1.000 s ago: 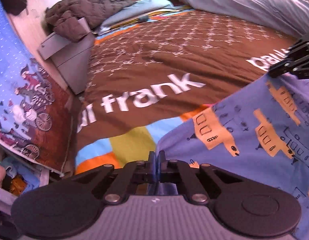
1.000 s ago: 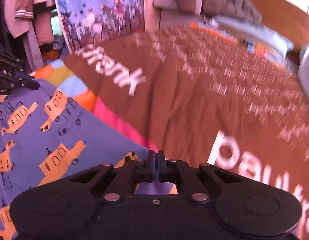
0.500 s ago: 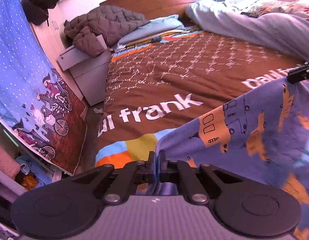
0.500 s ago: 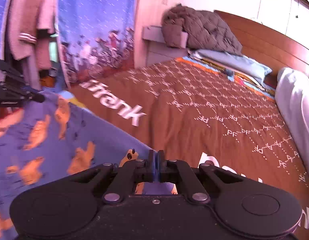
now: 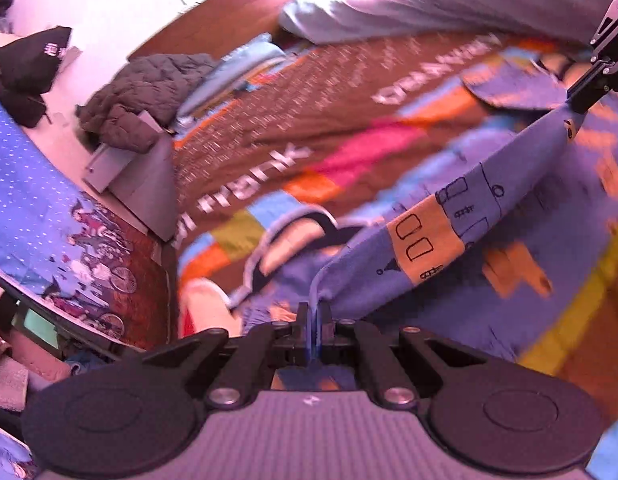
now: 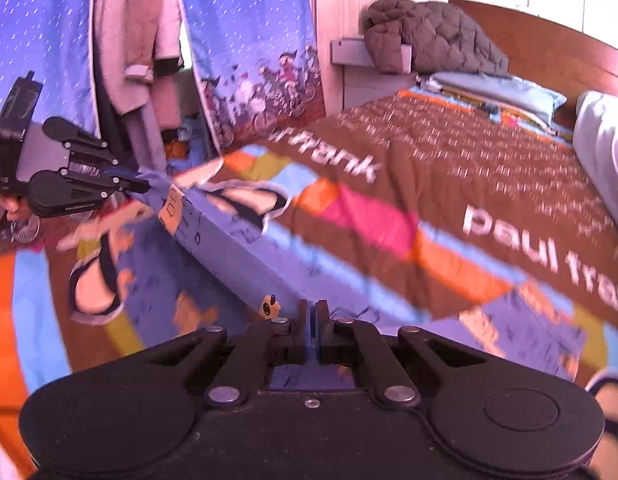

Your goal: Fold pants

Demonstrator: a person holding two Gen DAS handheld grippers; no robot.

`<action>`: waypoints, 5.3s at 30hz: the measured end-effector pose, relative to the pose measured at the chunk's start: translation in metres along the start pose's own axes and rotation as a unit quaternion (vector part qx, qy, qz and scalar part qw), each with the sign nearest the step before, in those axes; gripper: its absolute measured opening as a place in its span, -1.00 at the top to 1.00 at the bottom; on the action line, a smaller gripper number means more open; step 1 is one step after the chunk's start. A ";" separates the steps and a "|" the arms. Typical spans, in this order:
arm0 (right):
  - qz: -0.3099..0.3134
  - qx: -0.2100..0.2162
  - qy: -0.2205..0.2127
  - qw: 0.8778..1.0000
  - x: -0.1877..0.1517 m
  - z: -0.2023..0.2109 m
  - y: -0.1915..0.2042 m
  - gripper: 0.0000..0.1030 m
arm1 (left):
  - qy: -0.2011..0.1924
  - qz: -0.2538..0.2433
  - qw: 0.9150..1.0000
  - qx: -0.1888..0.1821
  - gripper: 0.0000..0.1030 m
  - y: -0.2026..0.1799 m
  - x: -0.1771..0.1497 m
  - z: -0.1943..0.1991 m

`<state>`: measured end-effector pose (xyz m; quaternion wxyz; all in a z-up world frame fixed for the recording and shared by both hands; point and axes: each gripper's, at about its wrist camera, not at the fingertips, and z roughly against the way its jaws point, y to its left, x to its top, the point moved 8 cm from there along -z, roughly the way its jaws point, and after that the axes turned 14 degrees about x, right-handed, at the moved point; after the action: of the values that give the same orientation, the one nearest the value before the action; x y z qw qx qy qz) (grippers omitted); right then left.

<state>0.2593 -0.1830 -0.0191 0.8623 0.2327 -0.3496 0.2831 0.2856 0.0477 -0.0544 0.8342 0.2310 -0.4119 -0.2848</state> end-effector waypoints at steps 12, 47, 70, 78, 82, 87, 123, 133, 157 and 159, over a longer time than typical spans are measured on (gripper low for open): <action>-0.003 -0.030 0.017 0.999 -0.063 -0.023 0.025 0.99 | 0.008 -0.029 1.000 -0.006 0.97 -0.035 -0.038 0.002; -0.098 -0.279 -0.073 0.953 -0.179 0.151 -0.041 -0.99 | 0.037 0.208 0.960 -0.185 -0.88 -0.204 0.129 0.024; -0.156 -0.193 -0.064 0.967 -0.125 0.144 -0.117 -0.91 | 0.078 0.355 0.898 -0.248 0.65 -0.220 0.118 -0.032; -0.148 -0.106 0.003 0.983 -0.002 0.036 -0.178 -0.48 | 0.070 0.423 0.851 -0.303 0.65 -0.208 0.108 -0.049; -0.202 -0.104 0.038 0.973 0.027 -0.029 -0.202 -0.47 | 0.078 0.452 0.830 -0.317 0.65 -0.206 0.105 -0.056; -0.211 -0.142 0.149 0.955 0.023 -0.098 -0.209 -0.32 | 0.067 0.432 0.847 -0.303 0.60 -0.210 0.108 -0.053; -0.310 -0.127 0.029 0.942 -0.036 0.010 -0.205 0.37 | 0.021 0.294 0.928 -0.227 0.99 -0.245 0.115 0.003; -0.261 -0.168 0.144 0.940 -0.014 -0.097 -0.204 -0.04 | 0.033 0.355 0.895 -0.269 0.99 -0.231 0.105 -0.007; -0.480 -0.184 -0.171 0.840 -0.192 0.185 -0.147 0.98 | -0.039 0.104 0.967 -0.228 0.97 -0.290 0.143 0.090; -0.515 -0.180 -0.175 0.820 -0.222 0.177 -0.145 0.96 | -0.017 0.112 0.965 -0.238 0.96 -0.294 0.139 0.087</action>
<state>0.1379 -0.4675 -0.0971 0.8333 0.2651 -0.3685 -0.3155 0.2000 -0.2723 -0.1112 0.8843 -0.0271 -0.3699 -0.2836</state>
